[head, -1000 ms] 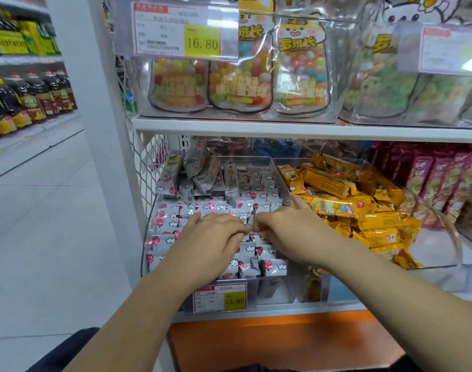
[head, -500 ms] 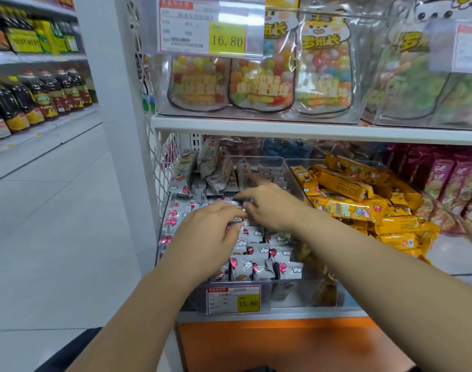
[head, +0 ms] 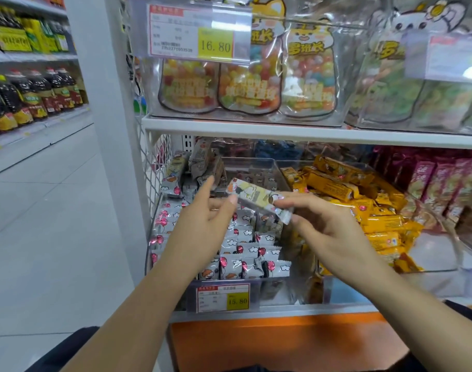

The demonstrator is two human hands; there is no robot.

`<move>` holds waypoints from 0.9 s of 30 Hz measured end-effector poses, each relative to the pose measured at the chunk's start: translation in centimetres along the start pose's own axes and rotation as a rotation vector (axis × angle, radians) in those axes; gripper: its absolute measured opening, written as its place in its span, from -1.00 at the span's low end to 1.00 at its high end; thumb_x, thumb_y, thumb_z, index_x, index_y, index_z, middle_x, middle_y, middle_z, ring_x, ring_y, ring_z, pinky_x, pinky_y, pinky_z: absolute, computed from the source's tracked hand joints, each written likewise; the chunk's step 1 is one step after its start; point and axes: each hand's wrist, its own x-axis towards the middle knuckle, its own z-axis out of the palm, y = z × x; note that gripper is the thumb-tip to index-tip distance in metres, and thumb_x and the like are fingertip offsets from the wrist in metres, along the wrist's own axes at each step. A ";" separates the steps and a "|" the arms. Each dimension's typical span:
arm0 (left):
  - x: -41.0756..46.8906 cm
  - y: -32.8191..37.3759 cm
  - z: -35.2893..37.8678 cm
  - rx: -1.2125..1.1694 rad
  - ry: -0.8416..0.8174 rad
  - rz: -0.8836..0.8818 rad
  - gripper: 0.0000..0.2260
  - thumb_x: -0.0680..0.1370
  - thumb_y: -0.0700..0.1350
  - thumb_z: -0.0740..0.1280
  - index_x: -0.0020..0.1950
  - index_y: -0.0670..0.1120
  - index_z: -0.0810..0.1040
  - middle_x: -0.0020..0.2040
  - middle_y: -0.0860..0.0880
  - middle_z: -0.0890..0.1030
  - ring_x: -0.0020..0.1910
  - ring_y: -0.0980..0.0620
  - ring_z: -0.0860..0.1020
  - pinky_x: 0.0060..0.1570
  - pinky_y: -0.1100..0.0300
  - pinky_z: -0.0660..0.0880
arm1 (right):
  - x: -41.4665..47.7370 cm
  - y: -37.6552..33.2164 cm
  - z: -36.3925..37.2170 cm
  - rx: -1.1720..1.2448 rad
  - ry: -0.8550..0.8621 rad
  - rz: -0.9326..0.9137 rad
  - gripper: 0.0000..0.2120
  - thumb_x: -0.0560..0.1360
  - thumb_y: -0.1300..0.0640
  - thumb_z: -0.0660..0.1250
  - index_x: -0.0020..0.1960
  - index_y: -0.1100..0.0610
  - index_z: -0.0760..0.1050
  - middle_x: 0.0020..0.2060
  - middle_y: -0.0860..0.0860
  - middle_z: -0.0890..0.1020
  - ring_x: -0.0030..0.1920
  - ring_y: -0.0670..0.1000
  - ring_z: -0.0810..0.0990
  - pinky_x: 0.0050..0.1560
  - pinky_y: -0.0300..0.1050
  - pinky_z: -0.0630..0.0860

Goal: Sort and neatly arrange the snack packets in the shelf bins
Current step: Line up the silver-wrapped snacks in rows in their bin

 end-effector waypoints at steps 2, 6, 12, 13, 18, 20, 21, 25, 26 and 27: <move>0.2 0.5 0.3 -0.181 0.008 -0.069 -0.44 0.57 0.13 0.18 0.52 0.07 0.08 0.01 0.11 0.62 -0.11 0.19 0.59 -0.02 0.18 0.51 | -0.8 -0.2 -0.3 0.044 -0.005 -0.014 -0.59 0.50 0.42 0.24 -0.02 -0.10 0.58 0.14 -0.23 0.56 0.20 -0.27 0.48 0.11 -0.41 0.43; 0.4 1.2 1.1 -0.544 -0.012 -0.125 -0.62 0.58 -0.08 0.26 0.39 -0.01 0.32 -0.02 0.01 0.63 -0.18 0.16 0.65 -0.20 0.33 0.56 | -1.0 0.0 -0.9 0.053 -0.031 0.016 -0.76 0.48 0.33 0.32 -0.09 0.00 0.61 0.11 -0.21 0.59 0.16 -0.23 0.52 0.08 -0.32 0.48; -0.3 2.0 1.4 -0.345 0.076 0.240 -0.70 0.52 -0.20 0.36 0.10 0.18 0.45 0.00 0.16 0.60 -0.06 0.23 0.60 -0.15 0.36 0.53 | 1.1 -1.0 -1.9 -0.266 0.057 -0.097 -0.84 0.41 0.02 0.39 -0.04 -0.12 0.47 0.10 -0.25 0.53 0.18 -0.18 0.50 0.20 -0.18 0.44; -0.4 2.0 1.7 -0.308 0.058 0.269 -0.69 0.51 -0.20 0.37 0.09 0.19 0.45 0.01 0.16 0.60 -0.03 0.23 0.59 -0.10 0.34 0.53 | 1.6 -1.4 -1.9 -0.315 0.035 -0.127 -0.77 0.42 0.05 0.40 0.05 -0.10 0.46 0.09 -0.22 0.53 0.16 -0.15 0.51 0.18 -0.16 0.44; 0.1 1.4 2.7 -0.102 0.040 0.296 -0.63 0.50 -0.13 0.38 0.12 0.30 0.38 0.10 0.20 0.53 0.05 0.33 0.49 0.03 0.49 0.43 | 3.7 -1.3 -0.8 -0.492 -0.099 -0.264 -0.61 0.45 0.10 0.41 0.26 -0.02 0.44 0.10 -0.20 0.54 0.09 -0.19 0.48 0.10 -0.26 0.43; 0.4 1.0 2.6 -0.108 -0.014 0.251 -0.61 0.52 -0.17 0.36 0.16 0.28 0.37 0.17 0.15 0.52 0.05 0.38 0.48 -0.01 0.56 0.40 | 4.2 -0.7 -0.7 -0.508 -0.117 -0.239 -0.64 0.45 0.10 0.41 0.23 0.01 0.47 0.11 -0.11 0.58 0.12 -0.13 0.52 0.12 -0.20 0.46; 0.6 0.8 2.5 -0.088 -0.044 0.236 -0.59 0.53 -0.19 0.35 0.19 0.27 0.37 0.21 0.13 0.50 0.04 0.40 0.47 -0.03 0.58 0.40 | 4.4 -0.4 -0.7 -0.512 -0.125 -0.214 -0.66 0.46 0.10 0.40 0.22 0.02 0.49 0.10 -0.09 0.59 0.12 -0.10 0.53 0.12 -0.19 0.47; 1.0 -0.1 1.7 0.097 -0.069 0.271 -0.59 0.57 -0.22 0.26 0.35 0.16 0.38 0.29 0.18 0.41 0.07 0.36 0.48 0.00 0.50 0.42 | 4.7 0.6 0.2 -0.555 -0.158 -0.054 -0.67 0.48 0.07 0.38 0.22 0.05 0.46 0.05 -0.06 0.59 0.01 -0.10 0.52 -0.08 -0.37 0.33; 1.0 -0.3 1.4 0.162 -0.055 0.288 -0.61 0.58 -0.21 0.25 0.35 0.13 0.40 0.29 0.18 0.41 0.08 0.33 0.48 0.01 0.52 0.38 | 4.7 0.9 0.6 -0.573 -0.166 -0.010 -0.67 0.48 0.06 0.38 0.22 0.05 0.45 0.05 -0.06 0.58 -0.02 -0.11 0.50 -0.12 -0.38 0.32; 1.1 -0.6 1.1 0.226 -0.041 0.302 -0.63 0.59 -0.21 0.24 0.35 0.11 0.41 0.28 0.17 0.42 0.10 0.29 0.46 0.03 0.51 0.33 | 4.6 1.2 1.0 -0.583 -0.167 0.031 -0.66 0.48 0.06 0.38 0.23 0.06 0.45 0.07 -0.05 0.58 -0.01 -0.10 0.50 -0.11 -0.36 0.34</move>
